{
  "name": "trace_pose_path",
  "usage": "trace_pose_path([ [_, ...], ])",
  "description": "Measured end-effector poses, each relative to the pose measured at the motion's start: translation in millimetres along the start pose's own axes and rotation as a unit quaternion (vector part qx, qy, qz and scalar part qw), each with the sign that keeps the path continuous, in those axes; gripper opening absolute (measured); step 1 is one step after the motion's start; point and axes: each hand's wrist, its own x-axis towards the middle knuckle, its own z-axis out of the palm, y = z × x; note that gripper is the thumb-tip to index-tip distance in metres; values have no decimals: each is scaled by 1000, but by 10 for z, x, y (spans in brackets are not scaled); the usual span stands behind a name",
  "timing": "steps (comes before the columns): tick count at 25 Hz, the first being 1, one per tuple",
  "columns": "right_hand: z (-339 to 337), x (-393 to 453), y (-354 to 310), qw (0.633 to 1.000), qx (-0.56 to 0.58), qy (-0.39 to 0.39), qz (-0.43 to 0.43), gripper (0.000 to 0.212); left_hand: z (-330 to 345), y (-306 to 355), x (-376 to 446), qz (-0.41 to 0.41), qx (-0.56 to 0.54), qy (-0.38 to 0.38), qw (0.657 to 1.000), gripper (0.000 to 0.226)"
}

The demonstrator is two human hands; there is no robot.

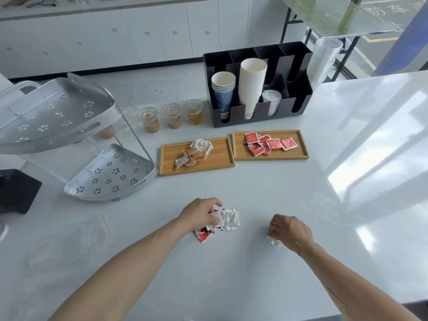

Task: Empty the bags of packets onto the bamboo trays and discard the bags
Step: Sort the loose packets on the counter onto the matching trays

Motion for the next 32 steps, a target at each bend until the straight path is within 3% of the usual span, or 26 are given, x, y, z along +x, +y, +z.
trace_pose_path([
  [3,-106,49,101,999,9,-17,25,23,202,311,200,-15,79,-35,996,62],
  [7,-117,101,137,999,4,-30,9,27,368,528,336,-35,168,-27,985,23],
  [12,-137,196,173,998,-24,-55,-21,28,479,595,332,-46,223,7,974,27],
  [16,-193,328,141,991,-81,-81,-63,30,480,584,264,1,226,41,973,26],
  [20,-240,467,41,979,-139,-110,-102,35,468,538,143,25,171,14,985,16],
  [25,-317,712,-248,963,-177,-120,-162,33,205,294,69,-33,54,-12,998,25],
  [32,-716,1258,-980,954,-194,-76,-214,28,-844,-344,365,-119,62,47,990,31],
])
